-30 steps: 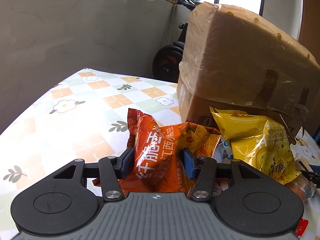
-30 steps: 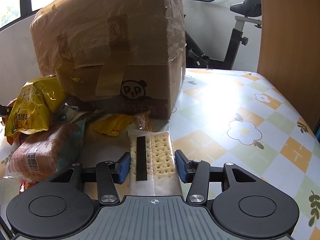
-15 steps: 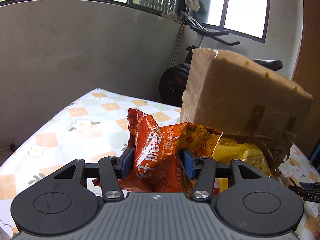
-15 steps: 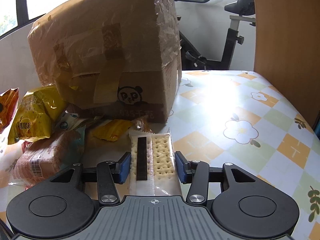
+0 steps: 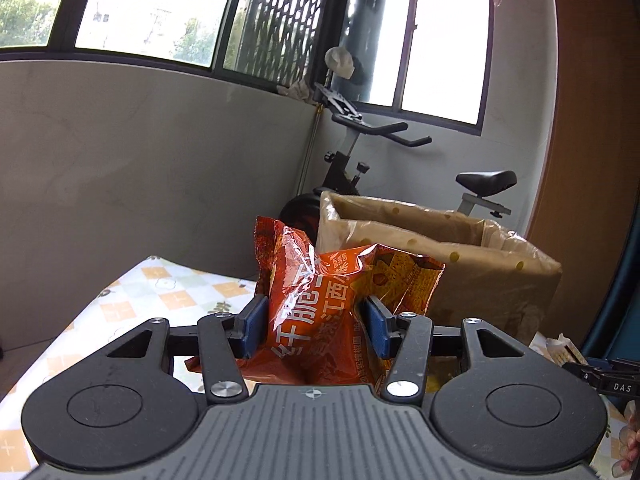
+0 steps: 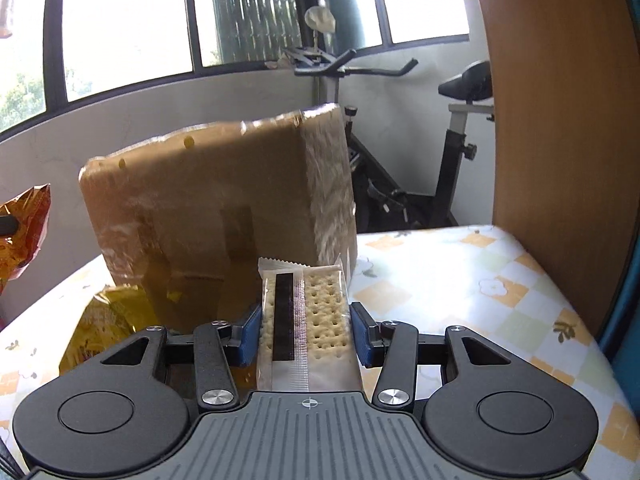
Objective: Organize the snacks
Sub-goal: 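Lift both held snacks and carry them over the open box, then open both tools to drop the snacks into the box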
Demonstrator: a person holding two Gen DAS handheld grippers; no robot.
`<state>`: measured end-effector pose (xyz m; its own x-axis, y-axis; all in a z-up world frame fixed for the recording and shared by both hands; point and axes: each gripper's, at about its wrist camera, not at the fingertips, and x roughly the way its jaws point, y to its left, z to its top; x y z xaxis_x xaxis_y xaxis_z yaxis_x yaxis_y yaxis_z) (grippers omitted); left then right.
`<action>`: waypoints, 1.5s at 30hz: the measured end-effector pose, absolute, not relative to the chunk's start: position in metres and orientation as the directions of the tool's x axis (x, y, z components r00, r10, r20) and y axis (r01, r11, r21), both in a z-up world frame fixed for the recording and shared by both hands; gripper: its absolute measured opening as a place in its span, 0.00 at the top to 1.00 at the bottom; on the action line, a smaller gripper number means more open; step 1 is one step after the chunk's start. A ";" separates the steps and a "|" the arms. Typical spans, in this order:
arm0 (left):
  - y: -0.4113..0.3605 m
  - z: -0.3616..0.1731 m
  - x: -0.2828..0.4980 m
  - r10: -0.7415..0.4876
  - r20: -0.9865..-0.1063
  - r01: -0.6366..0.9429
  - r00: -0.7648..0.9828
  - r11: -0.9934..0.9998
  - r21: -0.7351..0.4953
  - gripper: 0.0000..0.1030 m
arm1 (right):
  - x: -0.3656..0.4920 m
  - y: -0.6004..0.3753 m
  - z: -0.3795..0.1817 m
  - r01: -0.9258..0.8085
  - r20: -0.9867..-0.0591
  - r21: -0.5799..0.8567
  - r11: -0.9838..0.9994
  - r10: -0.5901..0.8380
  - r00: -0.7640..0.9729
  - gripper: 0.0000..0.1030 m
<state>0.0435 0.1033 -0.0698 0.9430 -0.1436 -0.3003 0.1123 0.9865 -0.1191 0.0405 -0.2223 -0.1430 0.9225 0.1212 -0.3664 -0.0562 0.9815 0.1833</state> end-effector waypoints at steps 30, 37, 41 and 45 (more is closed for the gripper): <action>0.005 -0.035 0.218 -0.242 -0.374 0.255 0.895 0.967 -0.016 0.46 | 0.233 -0.184 -0.040 -0.165 -0.365 0.110 0.980 0.194 0.911 0.59; 0.011 -0.035 0.212 -0.208 -0.379 0.232 0.902 0.973 0.017 0.34 | 0.227 -0.185 -0.047 -0.164 -0.386 0.117 0.980 0.197 0.901 0.50; 0.015 -0.032 0.207 -0.211 -0.384 0.230 0.899 0.973 0.004 0.34 | 0.216 -0.188 -0.044 -0.174 -0.377 0.108 0.979 0.203 0.904 0.48; 0.018 -0.026 0.196 -0.214 -0.379 0.231 0.900 0.973 -0.001 0.34 | 0.200 -0.189 -0.039 -0.186 -0.360 0.115 0.976 0.216 0.908 0.47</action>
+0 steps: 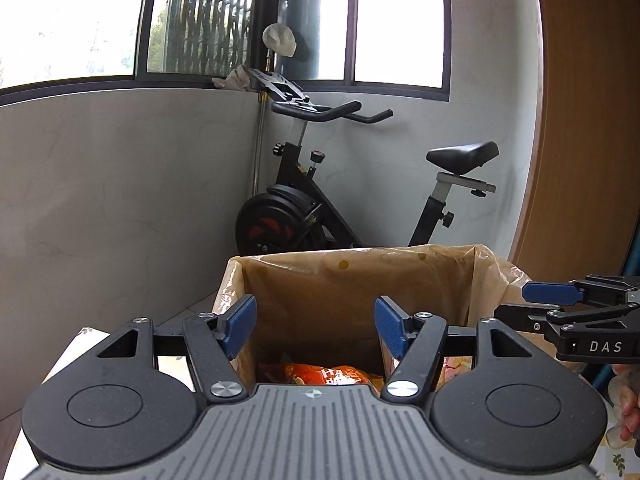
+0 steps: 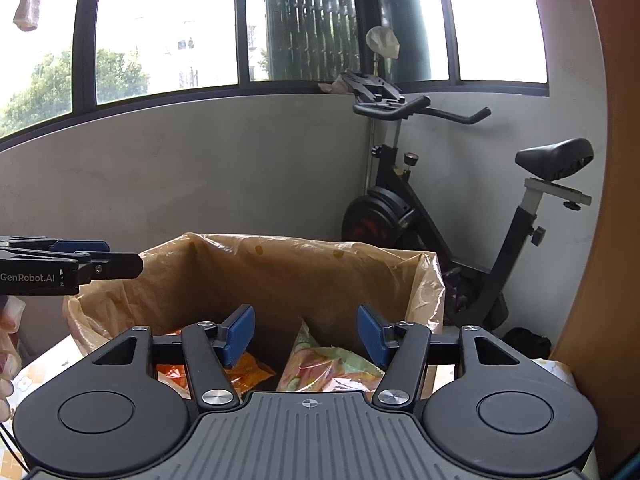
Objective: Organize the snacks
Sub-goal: 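Open both tools to drop the snacks into the box, then move both open tools back to the snack pile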
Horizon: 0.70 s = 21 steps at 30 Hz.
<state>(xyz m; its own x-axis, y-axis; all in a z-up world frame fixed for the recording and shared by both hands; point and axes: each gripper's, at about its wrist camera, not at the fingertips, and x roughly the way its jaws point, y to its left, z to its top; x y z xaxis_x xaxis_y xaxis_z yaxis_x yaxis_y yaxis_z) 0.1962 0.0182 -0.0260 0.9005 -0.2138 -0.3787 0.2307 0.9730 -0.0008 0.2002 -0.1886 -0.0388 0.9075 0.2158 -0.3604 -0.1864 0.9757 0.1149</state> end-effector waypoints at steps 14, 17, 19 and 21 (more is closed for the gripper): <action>0.046 -0.007 0.130 -0.216 -0.340 0.223 0.915 0.975 -0.018 0.34 | 0.122 -0.198 -0.028 -0.202 -0.299 0.116 0.972 0.228 0.926 0.46; 0.051 -0.009 0.117 -0.214 -0.343 0.221 0.915 0.975 -0.019 0.34 | 0.105 -0.200 -0.032 -0.200 -0.288 0.111 0.974 0.224 0.931 0.45; 0.052 -0.014 0.109 -0.203 -0.351 0.212 0.914 0.977 -0.013 0.33 | 0.096 -0.201 -0.037 -0.193 -0.281 0.111 0.975 0.217 0.935 0.41; 0.054 -0.021 0.103 -0.199 -0.361 0.209 0.911 0.978 -0.010 0.30 | 0.090 -0.202 -0.043 -0.179 -0.280 0.116 0.977 0.205 0.938 0.40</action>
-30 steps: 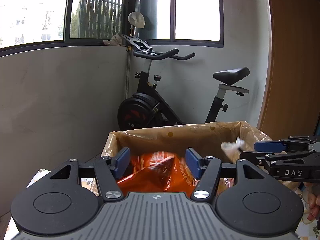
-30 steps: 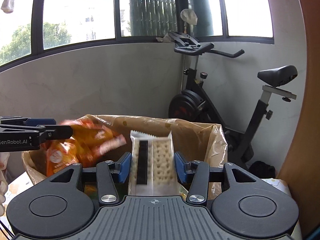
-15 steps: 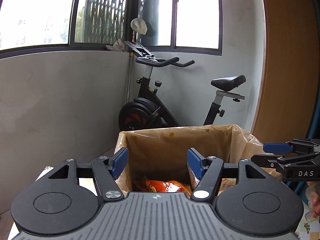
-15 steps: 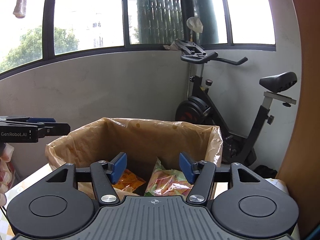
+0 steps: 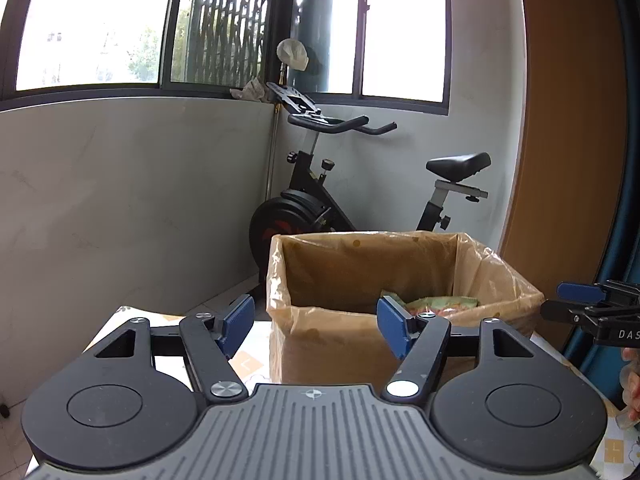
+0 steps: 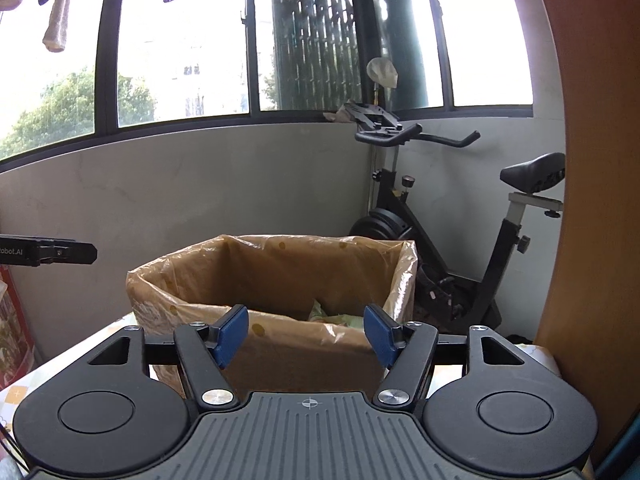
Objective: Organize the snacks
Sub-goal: 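Move both open tools back to the snack pile, then grasp the yellow chip bag with the left tool while the right tool grasps the pink bread packet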
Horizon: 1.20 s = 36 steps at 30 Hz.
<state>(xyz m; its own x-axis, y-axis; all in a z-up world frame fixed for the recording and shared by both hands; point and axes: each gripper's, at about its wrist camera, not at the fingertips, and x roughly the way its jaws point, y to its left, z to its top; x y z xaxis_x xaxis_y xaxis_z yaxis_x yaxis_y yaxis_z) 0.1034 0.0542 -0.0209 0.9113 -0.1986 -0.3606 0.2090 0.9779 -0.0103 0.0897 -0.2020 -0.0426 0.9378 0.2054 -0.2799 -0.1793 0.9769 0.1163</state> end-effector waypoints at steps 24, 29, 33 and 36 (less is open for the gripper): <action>0.027 -0.165 0.125 -0.253 -0.577 0.175 0.776 0.966 -0.189 0.12 | 0.060 -0.180 -0.167 -0.083 -0.459 0.220 0.972 0.178 0.870 0.39; 0.019 -0.181 0.132 -0.248 -0.592 0.167 0.766 0.968 -0.189 0.10 | 0.060 -0.178 -0.179 -0.079 -0.477 0.243 0.967 0.190 0.858 0.40; 0.020 -0.186 0.133 -0.271 -0.599 0.175 0.753 0.961 -0.215 0.10 | 0.059 -0.171 -0.185 -0.094 -0.491 0.251 0.964 0.210 0.846 0.39; 0.020 -0.186 0.128 -0.267 -0.593 0.185 0.760 0.963 -0.196 0.15 | 0.059 -0.162 -0.187 -0.111 -0.499 0.251 0.961 0.227 0.836 0.39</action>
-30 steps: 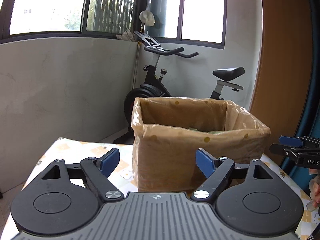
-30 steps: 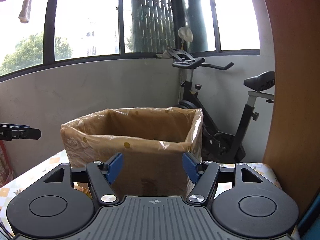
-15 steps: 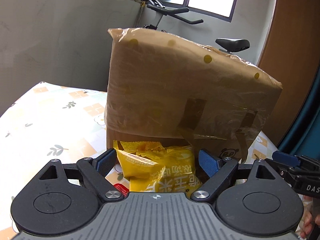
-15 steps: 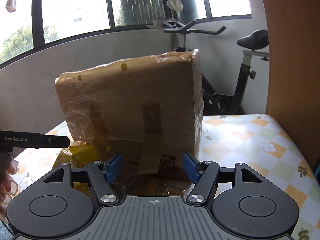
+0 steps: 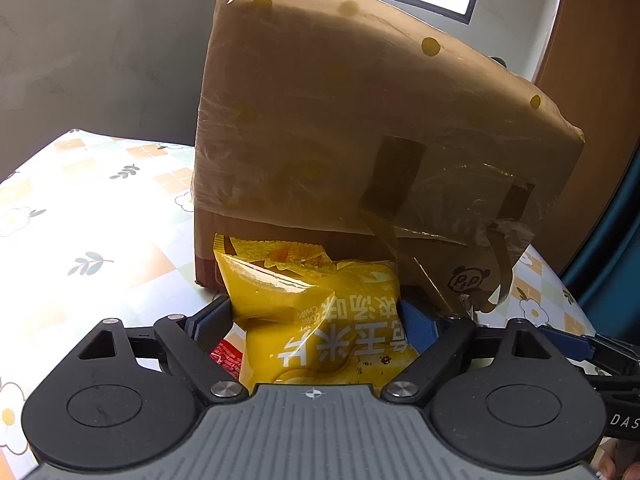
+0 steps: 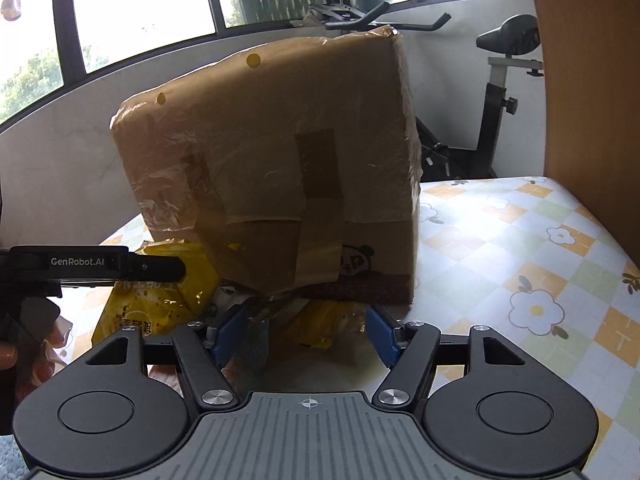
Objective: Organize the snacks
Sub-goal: 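Grasp the yellow chip bag with the left tool while the right tool grasps the pink bread packet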
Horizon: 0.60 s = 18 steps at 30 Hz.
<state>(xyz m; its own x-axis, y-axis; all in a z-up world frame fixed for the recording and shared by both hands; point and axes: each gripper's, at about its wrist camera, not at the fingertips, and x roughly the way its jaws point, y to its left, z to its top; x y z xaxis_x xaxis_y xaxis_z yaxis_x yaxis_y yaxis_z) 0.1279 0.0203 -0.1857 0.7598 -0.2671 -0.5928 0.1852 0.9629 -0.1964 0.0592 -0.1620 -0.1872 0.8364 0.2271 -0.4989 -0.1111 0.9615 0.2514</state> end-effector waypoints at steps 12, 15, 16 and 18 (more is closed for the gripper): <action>0.052 -0.163 0.075 -0.209 -0.522 0.136 0.827 0.975 -0.175 0.23 | 0.057 -0.143 -0.187 -0.156 -0.511 0.257 0.954 0.271 0.816 0.37; 0.063 -0.161 0.058 -0.166 -0.514 0.108 0.841 0.984 -0.142 0.23 | 0.058 -0.134 -0.188 -0.177 -0.519 0.260 0.949 0.292 0.803 0.34; 0.067 -0.161 0.053 -0.150 -0.515 0.094 0.844 0.986 -0.134 0.23 | 0.059 -0.130 -0.190 -0.188 -0.524 0.257 0.948 0.300 0.797 0.31; 0.075 -0.160 0.047 -0.131 -0.518 0.069 0.845 0.988 -0.138 0.23 | 0.061 -0.120 -0.191 -0.213 -0.535 0.245 0.946 0.315 0.784 0.27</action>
